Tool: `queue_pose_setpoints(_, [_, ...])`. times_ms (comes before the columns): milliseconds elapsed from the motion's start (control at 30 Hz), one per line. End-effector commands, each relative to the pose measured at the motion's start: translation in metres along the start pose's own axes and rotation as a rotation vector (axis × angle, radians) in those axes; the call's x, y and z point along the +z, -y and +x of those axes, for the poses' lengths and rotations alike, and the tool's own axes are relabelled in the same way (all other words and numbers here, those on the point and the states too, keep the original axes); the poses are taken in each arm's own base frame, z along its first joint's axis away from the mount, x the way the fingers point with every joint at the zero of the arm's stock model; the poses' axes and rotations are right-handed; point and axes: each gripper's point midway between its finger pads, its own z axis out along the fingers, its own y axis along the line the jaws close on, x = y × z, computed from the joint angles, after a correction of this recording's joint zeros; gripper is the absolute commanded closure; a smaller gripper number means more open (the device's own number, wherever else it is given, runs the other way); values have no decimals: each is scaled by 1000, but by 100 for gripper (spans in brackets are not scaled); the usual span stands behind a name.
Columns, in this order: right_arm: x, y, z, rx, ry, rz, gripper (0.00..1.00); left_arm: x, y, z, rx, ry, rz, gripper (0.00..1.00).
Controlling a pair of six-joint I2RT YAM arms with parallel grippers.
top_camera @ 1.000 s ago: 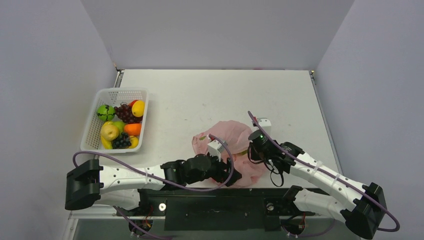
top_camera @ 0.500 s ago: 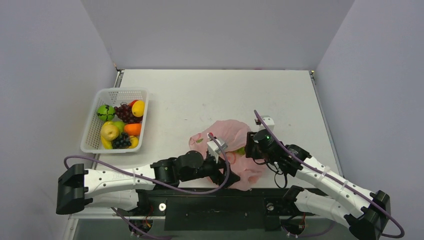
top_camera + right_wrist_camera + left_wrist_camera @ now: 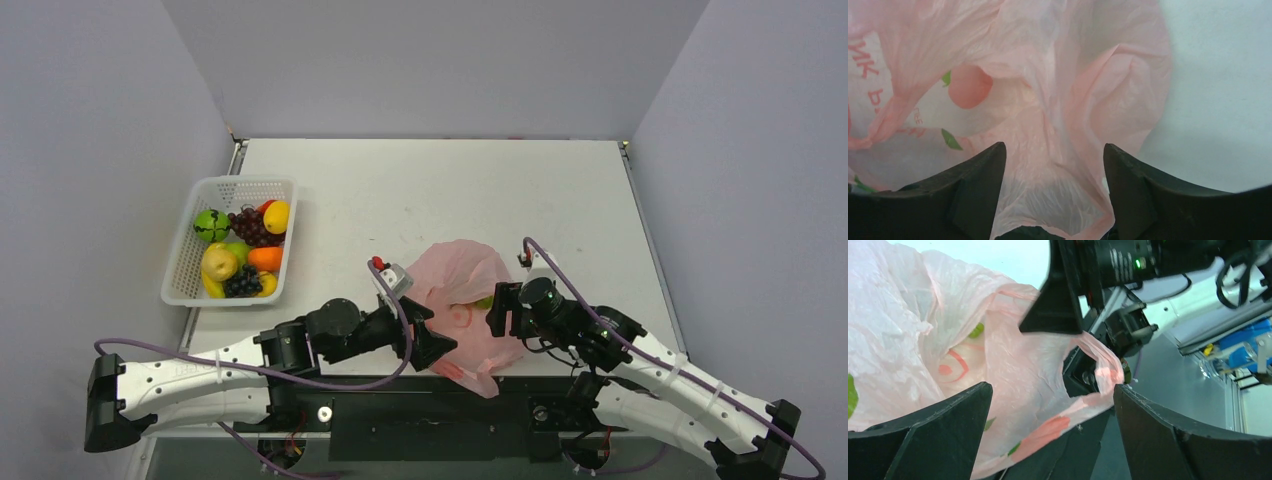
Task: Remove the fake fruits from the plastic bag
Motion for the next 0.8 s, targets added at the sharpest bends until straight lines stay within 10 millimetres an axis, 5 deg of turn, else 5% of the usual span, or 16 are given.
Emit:
queue_pose_setpoints(0, [-1,-6,39,40,-86,-29,37,14,-1,-40,-24,85,-81,9])
queue_pose_setpoints(133, [4,-12,49,74,-84,-62,74,45,2,-29,-32,27,-79,10])
queue_pose_setpoints(267, [-3,-16,38,114,-19,-98,98,76,-8,-9,-74,-46,-145,21])
queue_pose_setpoints(433, [-9,-15,31,136,36,-123,100,98,-37,15,-44,-91,-318,35])
queue_pose_setpoints(767, [-6,-19,27,115,41,-128,100,107,-77,19,-78,-13,-500,47])
